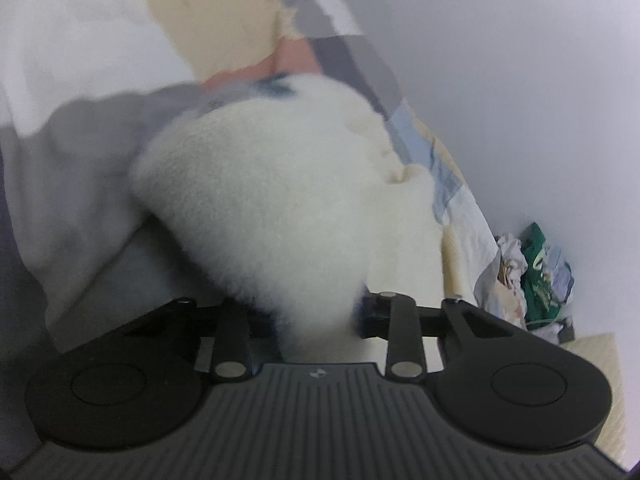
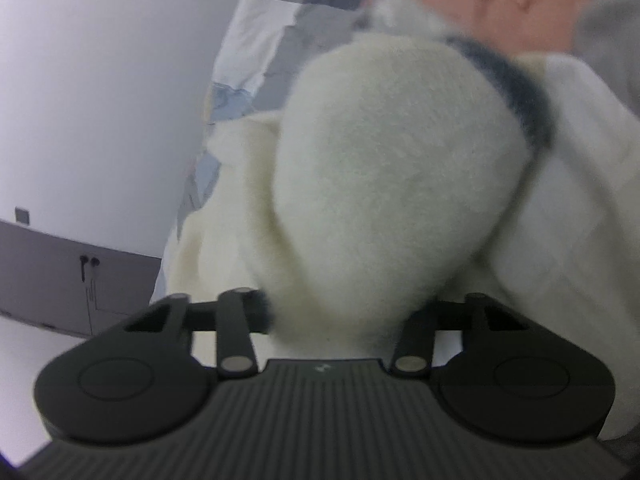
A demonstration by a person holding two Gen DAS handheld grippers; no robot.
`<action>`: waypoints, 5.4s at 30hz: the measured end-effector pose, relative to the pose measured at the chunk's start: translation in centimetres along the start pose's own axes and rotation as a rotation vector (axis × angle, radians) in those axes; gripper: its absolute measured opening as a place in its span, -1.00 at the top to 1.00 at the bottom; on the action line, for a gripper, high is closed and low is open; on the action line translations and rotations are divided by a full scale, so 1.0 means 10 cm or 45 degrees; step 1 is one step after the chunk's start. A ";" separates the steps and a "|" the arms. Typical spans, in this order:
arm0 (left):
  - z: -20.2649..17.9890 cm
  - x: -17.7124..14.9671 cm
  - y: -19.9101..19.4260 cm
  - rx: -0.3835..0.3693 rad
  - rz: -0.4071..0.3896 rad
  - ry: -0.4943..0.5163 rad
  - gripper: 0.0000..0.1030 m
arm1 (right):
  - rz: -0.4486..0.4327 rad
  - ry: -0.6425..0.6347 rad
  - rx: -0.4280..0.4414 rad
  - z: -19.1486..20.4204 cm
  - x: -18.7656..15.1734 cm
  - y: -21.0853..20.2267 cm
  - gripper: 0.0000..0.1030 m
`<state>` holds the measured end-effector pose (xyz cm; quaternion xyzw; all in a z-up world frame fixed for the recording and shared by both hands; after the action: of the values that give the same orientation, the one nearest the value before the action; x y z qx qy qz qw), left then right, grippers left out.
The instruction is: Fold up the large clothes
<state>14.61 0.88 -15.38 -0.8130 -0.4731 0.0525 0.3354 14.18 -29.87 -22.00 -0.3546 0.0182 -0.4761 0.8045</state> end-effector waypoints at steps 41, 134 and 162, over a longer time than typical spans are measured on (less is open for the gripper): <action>-0.52 -0.23 -1.12 -0.229 0.061 0.286 -0.48 | -0.029 -0.435 0.208 0.56 -0.01 -1.09 -0.14; -0.52 1.01 0.34 0.208 -0.253 0.552 -0.16 | -0.134 -1.052 -0.367 0.60 1.40 0.46 -0.15; -0.41 -0.03 0.21 -0.008 0.172 0.164 -0.64 | -0.065 -1.311 -0.106 0.98 0.44 0.37 -0.50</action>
<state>17.61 -2.08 -13.49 -0.8457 -0.3949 0.0212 0.3583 22.96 -26.84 -15.50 -0.5752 -0.3698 -0.2582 0.6825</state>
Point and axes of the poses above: each gripper's, at about its wrist camera, not at the fingertips, and y roughly the way its jaws point, z to its left, x to its top, the point moved 4 cm from there along y, roughly the way its jaws point, and after that the axes turned 9 degrees about -y, right-handed, at the moved point
